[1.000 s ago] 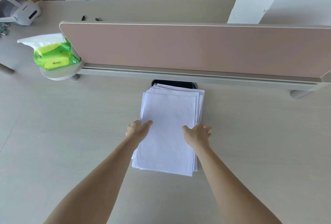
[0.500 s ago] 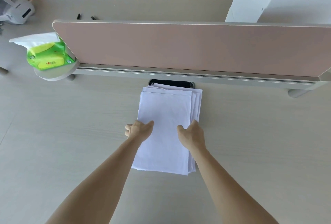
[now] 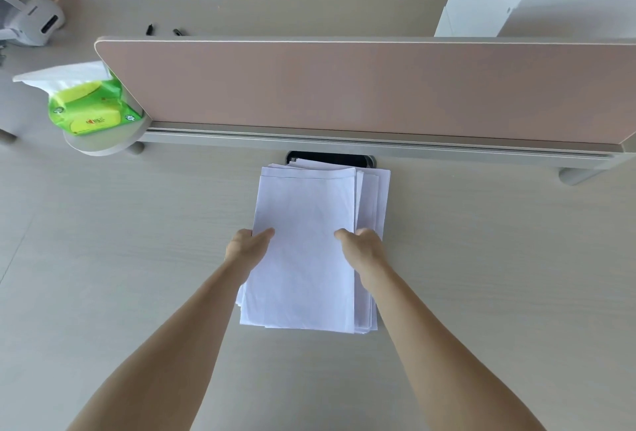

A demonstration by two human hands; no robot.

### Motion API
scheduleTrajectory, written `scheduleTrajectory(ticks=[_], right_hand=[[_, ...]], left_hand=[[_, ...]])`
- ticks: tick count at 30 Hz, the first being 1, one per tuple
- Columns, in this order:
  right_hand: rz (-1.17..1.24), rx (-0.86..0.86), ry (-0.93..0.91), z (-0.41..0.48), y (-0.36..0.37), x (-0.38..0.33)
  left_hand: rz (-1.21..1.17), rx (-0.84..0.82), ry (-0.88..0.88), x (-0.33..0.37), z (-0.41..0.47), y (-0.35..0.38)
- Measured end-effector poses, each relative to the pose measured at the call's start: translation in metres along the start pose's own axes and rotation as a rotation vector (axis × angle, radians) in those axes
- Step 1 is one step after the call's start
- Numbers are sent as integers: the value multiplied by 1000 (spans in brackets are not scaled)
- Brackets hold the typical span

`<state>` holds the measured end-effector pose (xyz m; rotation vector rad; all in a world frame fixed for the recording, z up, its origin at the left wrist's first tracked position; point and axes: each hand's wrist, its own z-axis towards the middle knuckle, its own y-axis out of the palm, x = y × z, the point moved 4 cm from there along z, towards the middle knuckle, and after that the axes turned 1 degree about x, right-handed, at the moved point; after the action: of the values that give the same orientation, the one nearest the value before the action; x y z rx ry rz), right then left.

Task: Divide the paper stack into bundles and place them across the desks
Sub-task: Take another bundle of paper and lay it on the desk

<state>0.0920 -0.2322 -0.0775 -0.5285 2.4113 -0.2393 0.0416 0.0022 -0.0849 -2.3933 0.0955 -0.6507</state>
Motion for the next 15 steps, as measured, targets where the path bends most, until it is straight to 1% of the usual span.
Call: scheduleTrajectory(ticks=[4, 6, 9, 15], right_hand=[[-6, 4, 15, -5, 9, -3], [43, 17, -11, -3, 11, -3], [130, 35, 15, 0, 12, -2], [-18, 12, 92, -7, 16, -9]], left_hand=[[4, 41, 38, 0, -2, 0], [2, 51, 41, 0, -3, -1], [-1, 61, 51, 1, -3, -7], [-37, 20, 15, 0, -1, -12]])
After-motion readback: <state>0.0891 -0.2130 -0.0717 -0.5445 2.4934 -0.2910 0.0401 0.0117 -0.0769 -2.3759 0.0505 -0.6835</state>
